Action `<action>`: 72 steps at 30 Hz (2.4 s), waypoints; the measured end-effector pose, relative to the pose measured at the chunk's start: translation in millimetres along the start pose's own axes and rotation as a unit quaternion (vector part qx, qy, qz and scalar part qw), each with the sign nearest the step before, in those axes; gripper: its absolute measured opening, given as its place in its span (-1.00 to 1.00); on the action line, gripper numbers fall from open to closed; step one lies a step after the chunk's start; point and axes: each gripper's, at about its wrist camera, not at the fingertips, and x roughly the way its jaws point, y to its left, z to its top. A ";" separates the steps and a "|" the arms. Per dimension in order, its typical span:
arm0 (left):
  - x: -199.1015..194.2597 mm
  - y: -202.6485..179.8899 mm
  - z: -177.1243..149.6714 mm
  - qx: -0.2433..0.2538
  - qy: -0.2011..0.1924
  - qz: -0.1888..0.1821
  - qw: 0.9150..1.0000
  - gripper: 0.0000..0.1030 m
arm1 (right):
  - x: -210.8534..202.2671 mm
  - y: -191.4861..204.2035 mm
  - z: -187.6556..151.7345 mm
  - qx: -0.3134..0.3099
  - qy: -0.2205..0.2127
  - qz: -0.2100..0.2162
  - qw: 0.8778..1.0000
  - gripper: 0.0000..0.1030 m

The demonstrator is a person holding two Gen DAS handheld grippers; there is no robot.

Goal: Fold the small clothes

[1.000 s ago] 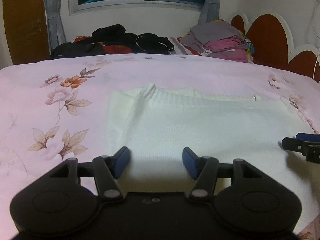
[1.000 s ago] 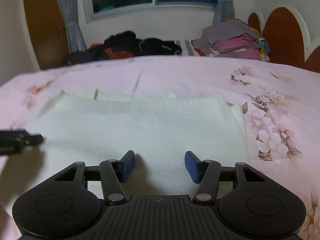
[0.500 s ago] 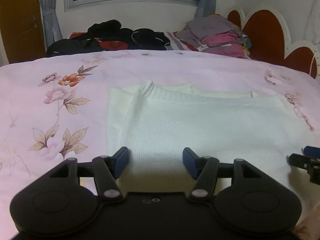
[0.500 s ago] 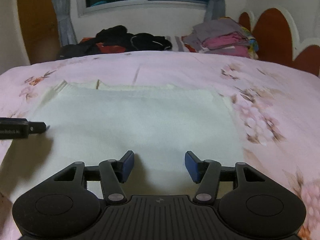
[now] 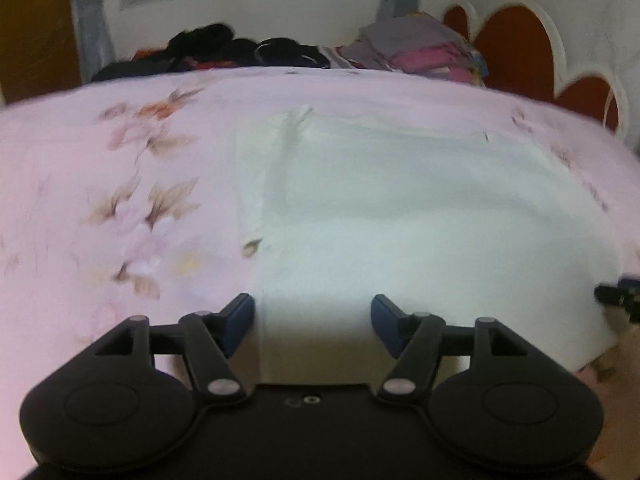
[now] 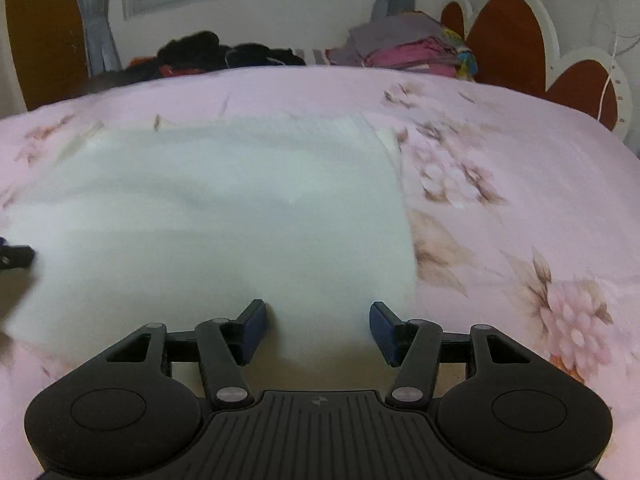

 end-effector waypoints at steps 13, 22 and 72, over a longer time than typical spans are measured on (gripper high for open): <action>-18.9 5.5 -5.4 -0.019 0.023 -0.005 1.000 0.33 | -36.6 7.7 2.8 0.008 -0.023 0.011 1.000 0.09; -40.4 22.8 -23.1 -0.094 0.045 -0.022 0.994 0.40 | -59.7 38.4 8.4 0.001 -0.028 0.064 0.998 0.09; 6.9 30.9 -42.0 -0.457 -0.120 -0.117 0.874 -0.86 | 57.6 101.0 43.7 -0.135 -0.059 0.082 0.986 0.09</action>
